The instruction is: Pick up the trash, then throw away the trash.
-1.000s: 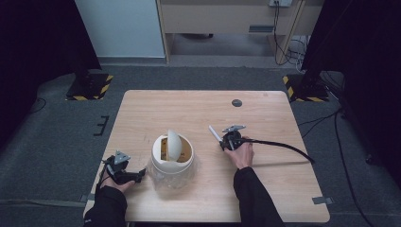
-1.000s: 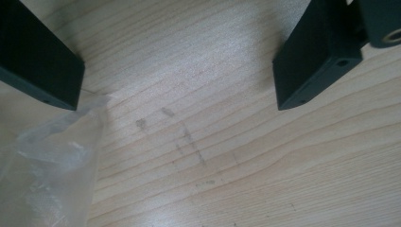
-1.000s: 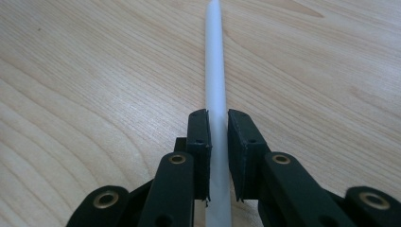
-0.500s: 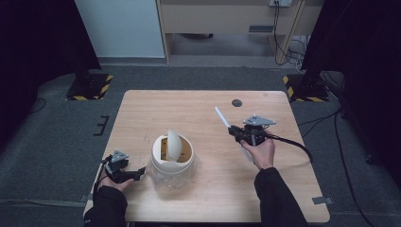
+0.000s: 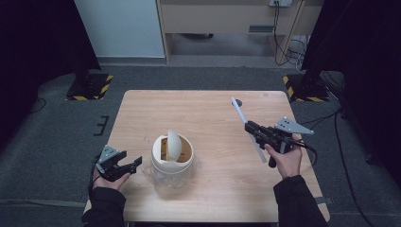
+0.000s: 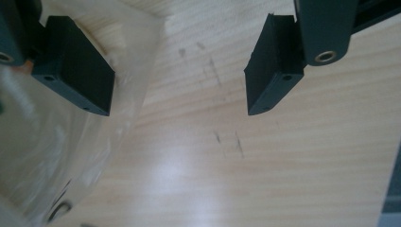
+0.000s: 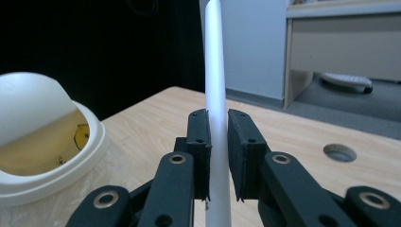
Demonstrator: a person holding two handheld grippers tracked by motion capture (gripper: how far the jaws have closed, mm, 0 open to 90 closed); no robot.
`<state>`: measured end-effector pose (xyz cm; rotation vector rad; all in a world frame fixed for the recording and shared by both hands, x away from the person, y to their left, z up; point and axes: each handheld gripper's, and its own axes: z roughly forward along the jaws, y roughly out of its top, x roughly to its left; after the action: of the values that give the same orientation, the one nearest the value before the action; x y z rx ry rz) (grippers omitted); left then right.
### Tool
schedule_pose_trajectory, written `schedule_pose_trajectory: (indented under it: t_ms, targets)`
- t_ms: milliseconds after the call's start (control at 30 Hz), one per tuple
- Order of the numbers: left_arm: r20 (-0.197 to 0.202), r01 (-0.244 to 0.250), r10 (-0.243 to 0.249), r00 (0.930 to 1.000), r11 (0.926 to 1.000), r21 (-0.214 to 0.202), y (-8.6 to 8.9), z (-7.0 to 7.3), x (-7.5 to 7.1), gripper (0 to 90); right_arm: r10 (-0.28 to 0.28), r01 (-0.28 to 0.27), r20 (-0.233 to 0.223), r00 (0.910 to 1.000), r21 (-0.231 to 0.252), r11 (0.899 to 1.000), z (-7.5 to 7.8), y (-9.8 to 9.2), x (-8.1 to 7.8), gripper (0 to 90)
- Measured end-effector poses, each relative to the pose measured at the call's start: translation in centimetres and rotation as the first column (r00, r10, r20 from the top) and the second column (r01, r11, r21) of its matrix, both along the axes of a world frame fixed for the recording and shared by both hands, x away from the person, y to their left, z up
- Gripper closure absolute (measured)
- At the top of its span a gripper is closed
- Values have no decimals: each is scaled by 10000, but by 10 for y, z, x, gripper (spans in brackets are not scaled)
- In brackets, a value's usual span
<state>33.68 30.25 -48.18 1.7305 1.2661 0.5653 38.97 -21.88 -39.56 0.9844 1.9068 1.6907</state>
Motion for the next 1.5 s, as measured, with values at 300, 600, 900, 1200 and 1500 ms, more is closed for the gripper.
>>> schedule_pose_trajectory:
  t_ms: [300, 600, 900, 1200, 1500]
  targets:
    - [2072, -176, 364, 9776, 9956, -923, 1, 39, -15, 263, 53, -93, 760, 9971, 528, 9986, 17, -9, -10, 797]
    - [3226, 252, 322, 9460, 9848, -1721, -8, 73, -27, 283, 219, -310, 1214, 9924, 738, 9968, 26, -10, -15, 797]
    - [4281, 1206, -317, 9032, 9758, -1822, -36, 110, -38, 300, 373, -510, 1556, 9871, 848, 9951, 35, -11, -21, 797]
    - [4728, 2113, -1013, 8753, 9596, -1856, -66, 135, -39, 296, 654, -798, 1741, 9826, 772, 9938, 39, -5, -23, 797]
    - [4821, 2927, -1672, 8600, 9356, -1976, -116, 145, -28, 298, 961, -1121, 1915, 9768, 748, 9909, 40, 6, -27, 797]
